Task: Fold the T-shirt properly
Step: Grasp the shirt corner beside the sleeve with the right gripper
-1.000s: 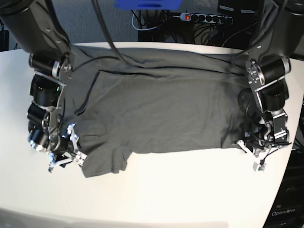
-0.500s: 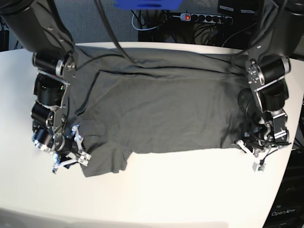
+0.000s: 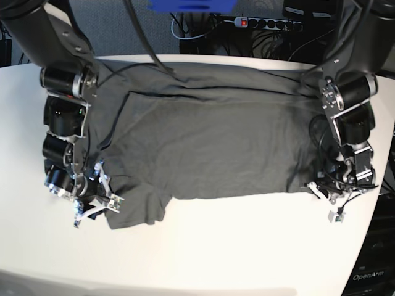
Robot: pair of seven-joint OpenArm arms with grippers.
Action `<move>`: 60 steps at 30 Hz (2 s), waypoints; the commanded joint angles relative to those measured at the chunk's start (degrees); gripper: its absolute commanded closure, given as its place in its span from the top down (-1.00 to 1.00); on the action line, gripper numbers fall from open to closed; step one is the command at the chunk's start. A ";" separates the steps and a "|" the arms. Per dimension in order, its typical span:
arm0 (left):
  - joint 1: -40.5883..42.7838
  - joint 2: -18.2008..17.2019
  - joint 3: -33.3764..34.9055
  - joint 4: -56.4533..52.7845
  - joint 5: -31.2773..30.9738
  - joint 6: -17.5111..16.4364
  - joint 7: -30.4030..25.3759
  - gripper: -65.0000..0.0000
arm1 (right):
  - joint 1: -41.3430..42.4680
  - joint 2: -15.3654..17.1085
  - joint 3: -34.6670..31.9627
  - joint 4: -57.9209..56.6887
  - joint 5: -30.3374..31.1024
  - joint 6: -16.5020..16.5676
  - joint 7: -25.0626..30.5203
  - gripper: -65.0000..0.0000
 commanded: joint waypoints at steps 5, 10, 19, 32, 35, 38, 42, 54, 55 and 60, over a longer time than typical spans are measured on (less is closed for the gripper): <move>0.03 0.45 0.10 -0.42 1.06 -0.68 3.36 -0.94 | 1.50 1.37 -0.89 0.71 -0.70 1.06 -0.32 -0.13; -0.06 0.45 0.10 -0.42 1.06 -0.68 3.36 -0.94 | 3.00 1.55 -0.89 0.79 -0.70 1.06 -0.32 -0.13; 0.03 0.45 0.10 -0.42 1.06 -0.68 3.36 -0.94 | 5.99 2.78 -0.80 2.20 -0.70 1.06 -0.32 -0.13; -0.06 0.45 0.10 -0.42 1.06 -0.68 3.62 -0.94 | 1.85 1.99 -4.40 9.67 -0.79 1.06 0.21 -0.13; -0.06 0.54 0.10 -0.42 1.06 -0.68 3.62 -0.94 | 0.27 3.84 -8.45 9.67 -0.79 1.06 0.21 -0.13; -0.06 0.54 0.10 -0.42 1.06 -0.68 3.71 -0.94 | -0.52 4.10 -10.64 9.85 -0.79 1.06 0.21 -0.13; -0.06 0.54 0.10 -0.42 1.06 -0.68 3.80 -0.94 | -0.52 4.01 -10.64 12.57 -0.79 1.06 0.29 -0.13; -0.06 0.54 0.10 -0.42 1.06 -0.68 3.80 -0.94 | -2.19 3.66 -15.22 15.56 -0.79 1.06 -0.15 -0.13; -0.06 0.45 0.10 -0.42 1.06 -0.68 3.80 -0.94 | -2.28 3.66 -15.74 15.56 -0.79 1.06 -0.23 -0.13; 0.03 0.27 0.10 -0.42 1.06 -0.68 3.80 -0.94 | -2.54 3.84 -16.71 15.39 -0.79 1.06 -0.32 -0.13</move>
